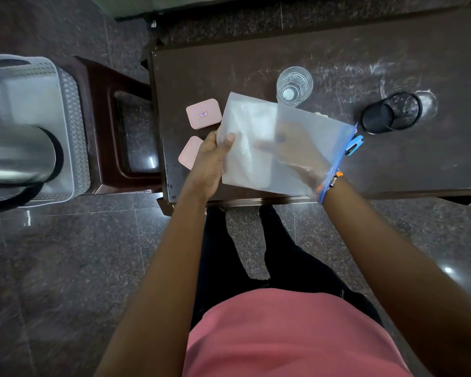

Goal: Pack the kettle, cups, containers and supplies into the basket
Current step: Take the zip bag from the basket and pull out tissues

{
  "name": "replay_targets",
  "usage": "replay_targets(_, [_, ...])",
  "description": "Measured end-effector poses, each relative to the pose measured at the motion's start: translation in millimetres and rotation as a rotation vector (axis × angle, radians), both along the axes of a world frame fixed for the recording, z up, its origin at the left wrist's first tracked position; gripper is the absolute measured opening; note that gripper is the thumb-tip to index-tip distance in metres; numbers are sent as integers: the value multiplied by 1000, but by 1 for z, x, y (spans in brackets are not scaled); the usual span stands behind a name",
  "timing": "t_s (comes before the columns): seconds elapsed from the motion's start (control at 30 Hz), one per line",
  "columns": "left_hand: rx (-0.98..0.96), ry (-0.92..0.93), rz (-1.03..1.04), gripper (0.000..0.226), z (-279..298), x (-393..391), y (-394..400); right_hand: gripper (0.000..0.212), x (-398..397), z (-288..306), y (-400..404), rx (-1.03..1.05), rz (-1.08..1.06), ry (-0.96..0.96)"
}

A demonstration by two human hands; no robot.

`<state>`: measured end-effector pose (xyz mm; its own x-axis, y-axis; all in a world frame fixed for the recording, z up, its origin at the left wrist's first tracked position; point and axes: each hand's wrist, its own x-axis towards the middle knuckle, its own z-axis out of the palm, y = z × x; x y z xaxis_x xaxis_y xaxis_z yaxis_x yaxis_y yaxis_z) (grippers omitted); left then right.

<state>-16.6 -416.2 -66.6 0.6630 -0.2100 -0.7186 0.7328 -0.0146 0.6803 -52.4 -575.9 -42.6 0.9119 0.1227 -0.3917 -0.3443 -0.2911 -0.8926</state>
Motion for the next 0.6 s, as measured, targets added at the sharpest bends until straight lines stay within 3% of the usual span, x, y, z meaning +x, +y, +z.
replay_targets(0.03, [9,-3,20,31,0,-1,0,26,-3,-3,0,62,-61,-11])
replay_targets(0.1, [34,1,58,24,-1,-3,3,48,-2,3,0,266,-236,179])
replay_targets(0.17, [80,4,78,22,-3,-4,8,47,1,-2,-6,352,-326,252])
replay_targets(0.23, [166,-8,111,16,-6,-5,12,35,7,-6,-12,245,-410,282])
replay_targets(0.43, [445,33,210,6,-21,-6,23,36,-1,1,-36,21,-505,173])
replay_targets(0.6, [512,75,369,23,-24,-5,20,41,-6,15,-69,-87,-504,-64])
